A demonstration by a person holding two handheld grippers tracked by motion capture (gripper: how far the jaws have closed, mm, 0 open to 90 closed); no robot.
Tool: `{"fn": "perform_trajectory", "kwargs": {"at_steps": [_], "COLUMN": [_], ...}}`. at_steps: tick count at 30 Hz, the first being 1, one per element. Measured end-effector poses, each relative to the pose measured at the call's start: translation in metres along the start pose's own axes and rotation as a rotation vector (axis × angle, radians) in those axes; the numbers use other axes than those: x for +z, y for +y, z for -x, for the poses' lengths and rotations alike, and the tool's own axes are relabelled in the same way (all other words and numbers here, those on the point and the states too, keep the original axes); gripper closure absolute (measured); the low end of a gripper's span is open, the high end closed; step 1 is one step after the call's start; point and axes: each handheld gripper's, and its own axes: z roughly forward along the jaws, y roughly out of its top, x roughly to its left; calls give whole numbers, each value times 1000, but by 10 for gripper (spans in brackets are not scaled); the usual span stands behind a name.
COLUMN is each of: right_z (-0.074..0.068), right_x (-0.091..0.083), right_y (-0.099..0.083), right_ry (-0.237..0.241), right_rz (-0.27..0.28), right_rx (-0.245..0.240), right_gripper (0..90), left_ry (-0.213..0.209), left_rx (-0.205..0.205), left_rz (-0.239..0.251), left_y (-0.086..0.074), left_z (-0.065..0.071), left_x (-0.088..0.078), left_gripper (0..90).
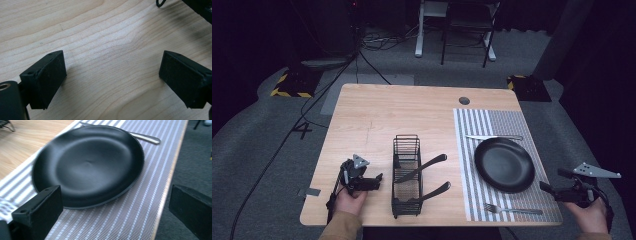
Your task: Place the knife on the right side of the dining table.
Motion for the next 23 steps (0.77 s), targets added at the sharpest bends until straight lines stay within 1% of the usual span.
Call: {"fn": "perform_trajectory", "kwargs": {"at_steps": [1, 2, 4, 7, 10, 11, 12, 17, 18, 20, 23], "right_z": [0, 3, 5, 7, 8, 8, 9, 9, 9, 10, 11], "right_x": [0, 2, 5, 10, 15, 15, 19, 28, 30, 32, 35], "right_y": [0, -9, -16, -28, -38, -38, -44, -53, -54, -57, -60], "right_ry": [0, -17, -9, -11, -10, -10, -19, -40, -46, -48, -68], "right_rz": [0, 8, -2, -15, 1, 1, 3, -27, -29, -31, -35], "right_rx": [0, 18, 36, 30, 35, 35, 46, 42, 39, 51, 52], "right_gripper": [0, 0, 0, 0, 0, 0, 0, 0, 0, 0, 0], "left_ry": [0, 2, 1, 0, 0, 0, 1, 0, 1, 0, 0], "left_rx": [0, 2, 0, 0, 0, 0, 0, 0, 0, 0, 0], "left_rz": [0, -2, 0, 0, 0, 0, 0, 0, -1, 0, 0], "left_y": [0, 0, 0, 0, 0, 0, 0, 0, 0, 0, 0], "left_z": [0, 0, 0, 0, 0, 0, 0, 0, 0, 0, 0], "left_x": [0, 0, 0, 0, 0, 0, 0, 0, 0, 0, 0], "left_gripper": [76, 76, 76, 76, 76, 76, 76, 76, 76, 76, 76]}}
